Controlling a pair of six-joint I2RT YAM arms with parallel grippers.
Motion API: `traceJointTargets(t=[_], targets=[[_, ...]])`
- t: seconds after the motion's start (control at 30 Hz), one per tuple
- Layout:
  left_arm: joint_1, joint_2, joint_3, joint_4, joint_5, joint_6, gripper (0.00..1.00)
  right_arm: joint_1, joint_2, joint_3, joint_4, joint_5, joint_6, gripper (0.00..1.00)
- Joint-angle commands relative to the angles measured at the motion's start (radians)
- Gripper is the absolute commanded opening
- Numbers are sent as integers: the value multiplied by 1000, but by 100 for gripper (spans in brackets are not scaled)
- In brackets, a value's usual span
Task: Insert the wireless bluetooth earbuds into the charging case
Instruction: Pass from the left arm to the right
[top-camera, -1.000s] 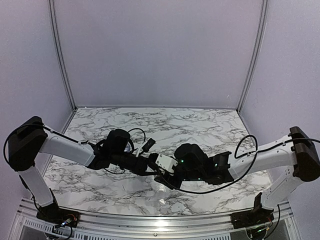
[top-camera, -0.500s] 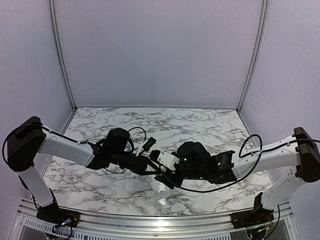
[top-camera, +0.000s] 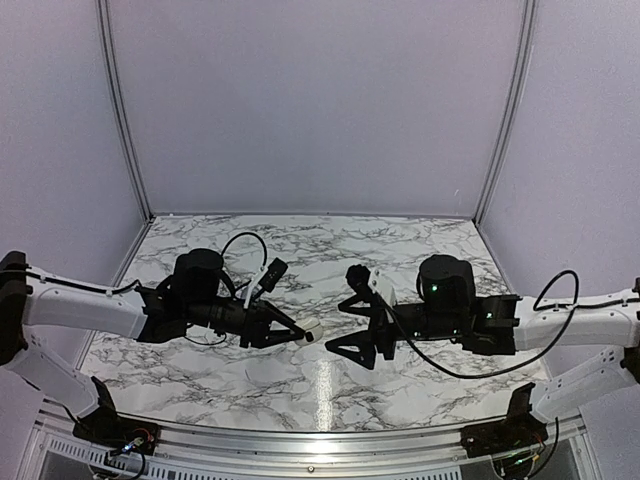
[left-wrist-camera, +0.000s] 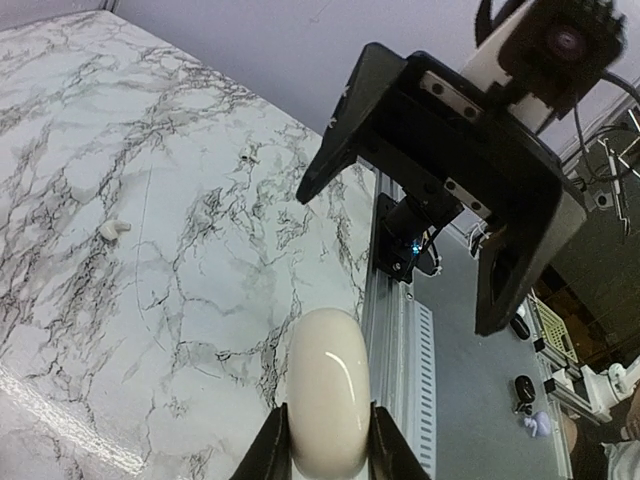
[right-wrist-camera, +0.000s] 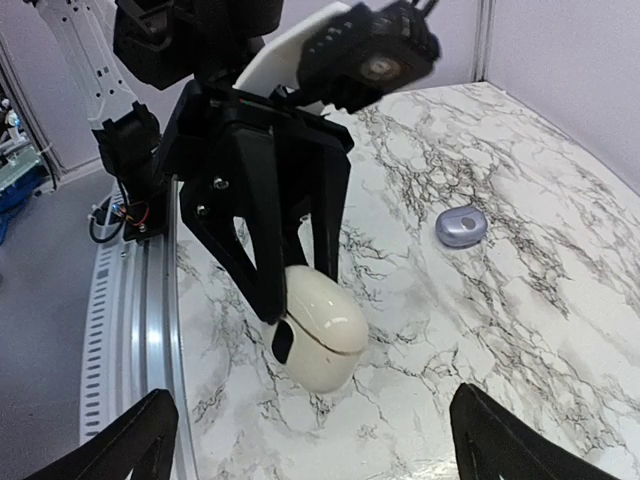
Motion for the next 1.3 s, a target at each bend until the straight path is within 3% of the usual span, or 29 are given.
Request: traceJointTargets(t=[0.0, 0.27, 0.67, 1.03, 1.17, 1.27], targets=[[-7, -105, -43, 18, -15, 142, 12, -48, -46, -14, 75, -256, 66, 92], [-57, -176, -46, 19, -35, 248, 12, -50, 40, 71, 73, -384, 75, 76], [-122, -182, -39, 25, -103, 270, 12, -49, 134, 118, 118, -458, 113, 50], [-126, -175, -33, 28, -105, 267, 12, -33, 164, 140, 96, -437, 92, 37], [-126, -179, -33, 28, -109, 263, 12, -26, 167, 148, 83, -436, 77, 24], [-126, -185, -40, 29, -118, 257, 19, -19, 165, 152, 59, -430, 55, 13]])
